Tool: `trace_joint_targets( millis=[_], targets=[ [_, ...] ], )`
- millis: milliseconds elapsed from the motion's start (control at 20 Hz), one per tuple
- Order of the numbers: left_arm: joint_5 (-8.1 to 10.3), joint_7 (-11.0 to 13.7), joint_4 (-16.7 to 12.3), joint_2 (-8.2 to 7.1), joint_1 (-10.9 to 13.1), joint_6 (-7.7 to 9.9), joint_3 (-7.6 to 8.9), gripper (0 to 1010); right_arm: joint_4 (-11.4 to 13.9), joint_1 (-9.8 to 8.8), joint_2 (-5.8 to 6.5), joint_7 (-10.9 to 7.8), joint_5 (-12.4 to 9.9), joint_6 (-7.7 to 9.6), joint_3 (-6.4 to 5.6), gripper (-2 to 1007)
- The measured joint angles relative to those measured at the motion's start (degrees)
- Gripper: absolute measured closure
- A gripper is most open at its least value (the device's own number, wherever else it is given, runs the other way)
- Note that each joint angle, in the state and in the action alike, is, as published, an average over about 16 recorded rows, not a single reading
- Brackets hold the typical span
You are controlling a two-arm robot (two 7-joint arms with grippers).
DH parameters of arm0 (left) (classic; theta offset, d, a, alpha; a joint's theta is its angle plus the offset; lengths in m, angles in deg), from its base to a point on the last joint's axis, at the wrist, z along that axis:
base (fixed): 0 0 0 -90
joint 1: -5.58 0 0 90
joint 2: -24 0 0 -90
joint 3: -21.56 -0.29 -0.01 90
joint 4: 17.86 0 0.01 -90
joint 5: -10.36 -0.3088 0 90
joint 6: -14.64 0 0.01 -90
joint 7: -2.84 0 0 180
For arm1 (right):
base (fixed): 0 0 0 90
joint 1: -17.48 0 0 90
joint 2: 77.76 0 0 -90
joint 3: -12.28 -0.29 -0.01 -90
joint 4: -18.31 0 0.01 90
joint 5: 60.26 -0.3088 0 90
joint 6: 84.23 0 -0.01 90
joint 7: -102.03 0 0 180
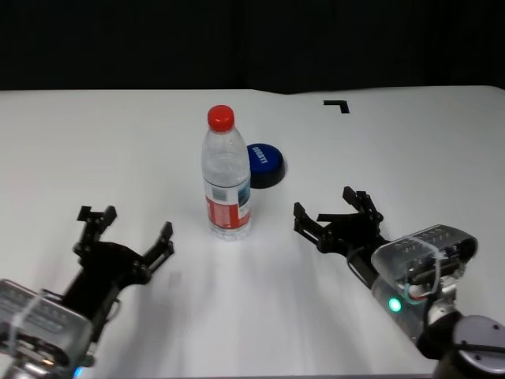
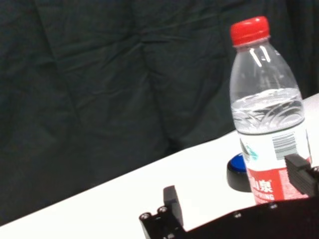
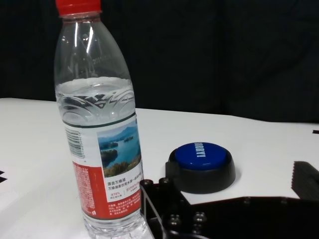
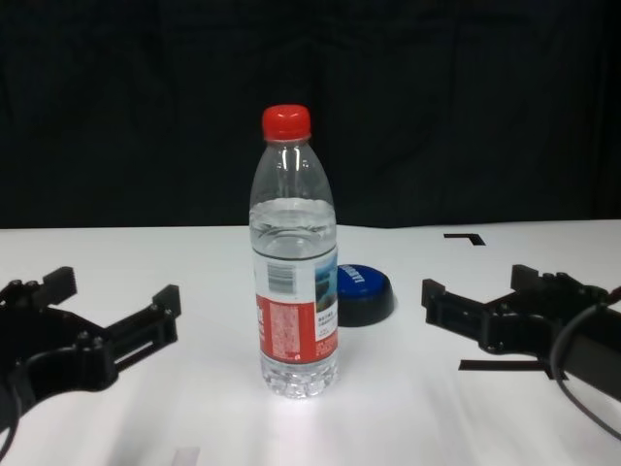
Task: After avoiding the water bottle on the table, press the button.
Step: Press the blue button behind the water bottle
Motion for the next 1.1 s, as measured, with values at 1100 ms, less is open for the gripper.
trace_joint_targets(
  millis=[1100],
  targets=[
    [2.10, 3.0, 5.8, -2.40, -6.1, -0.85, -4.07, 7, 0.0, 0.00, 0.00, 0.00, 0.0, 0.00, 0.00, 2]
  ],
)
